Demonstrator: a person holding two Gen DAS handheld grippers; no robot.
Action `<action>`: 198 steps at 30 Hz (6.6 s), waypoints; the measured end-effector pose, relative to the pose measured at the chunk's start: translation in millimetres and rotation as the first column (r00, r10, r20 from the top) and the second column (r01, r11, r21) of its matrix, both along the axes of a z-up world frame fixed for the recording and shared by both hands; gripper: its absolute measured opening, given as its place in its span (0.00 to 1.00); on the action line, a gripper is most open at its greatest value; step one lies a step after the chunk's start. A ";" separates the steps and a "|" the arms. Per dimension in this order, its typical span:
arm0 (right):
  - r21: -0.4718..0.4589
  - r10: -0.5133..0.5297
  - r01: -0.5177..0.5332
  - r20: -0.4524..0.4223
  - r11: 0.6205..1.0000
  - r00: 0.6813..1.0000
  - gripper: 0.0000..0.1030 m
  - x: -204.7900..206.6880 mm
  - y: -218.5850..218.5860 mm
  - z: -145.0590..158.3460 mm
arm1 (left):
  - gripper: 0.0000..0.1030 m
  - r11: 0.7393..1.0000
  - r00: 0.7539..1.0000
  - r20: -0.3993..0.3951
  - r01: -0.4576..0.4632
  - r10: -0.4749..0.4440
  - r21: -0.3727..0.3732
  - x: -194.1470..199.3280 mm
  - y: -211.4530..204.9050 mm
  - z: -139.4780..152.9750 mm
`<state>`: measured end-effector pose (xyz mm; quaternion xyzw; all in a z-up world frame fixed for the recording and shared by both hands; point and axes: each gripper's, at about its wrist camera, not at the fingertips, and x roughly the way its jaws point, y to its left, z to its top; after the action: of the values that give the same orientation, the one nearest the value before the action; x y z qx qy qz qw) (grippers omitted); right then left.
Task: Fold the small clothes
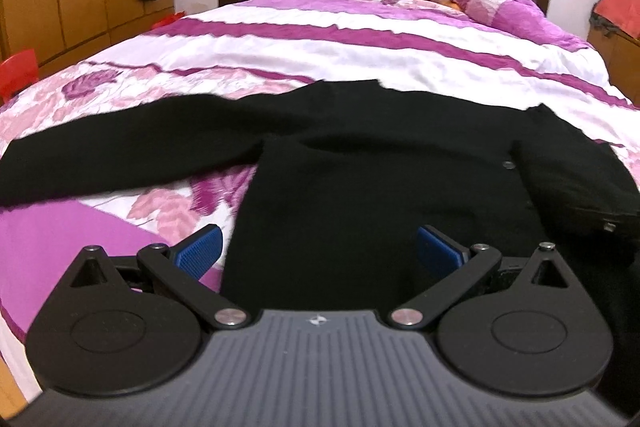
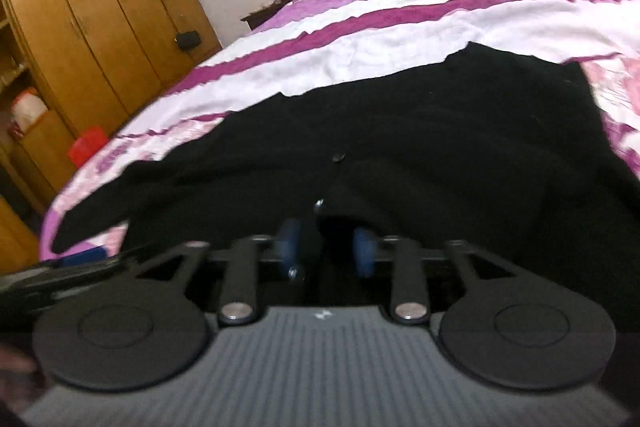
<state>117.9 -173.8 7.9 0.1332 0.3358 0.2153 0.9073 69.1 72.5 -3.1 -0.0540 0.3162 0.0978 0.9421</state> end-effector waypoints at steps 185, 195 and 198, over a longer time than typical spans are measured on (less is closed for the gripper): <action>-0.141 -0.261 0.287 0.178 0.948 0.949 0.60 -61.6 -98.8 38.0 | 0.66 0.996 0.994 0.057 -0.094 0.094 0.000 -29.6 31.3 45.6; -0.104 -0.201 0.218 0.150 0.970 0.968 0.60 -100.2 -76.2 45.0 | 0.73 0.973 0.971 0.066 -0.226 0.229 -0.040 -70.6 76.1 41.4; -0.124 -0.189 0.204 0.123 0.971 0.974 0.60 -103.3 -67.5 38.3 | 0.73 0.955 0.957 0.066 -0.273 0.282 -0.116 -75.5 99.2 30.9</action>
<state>14.6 -241.3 46.2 0.0918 0.2841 0.1079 0.9483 -6.4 171.7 27.8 -0.1515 0.2713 0.2100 0.9270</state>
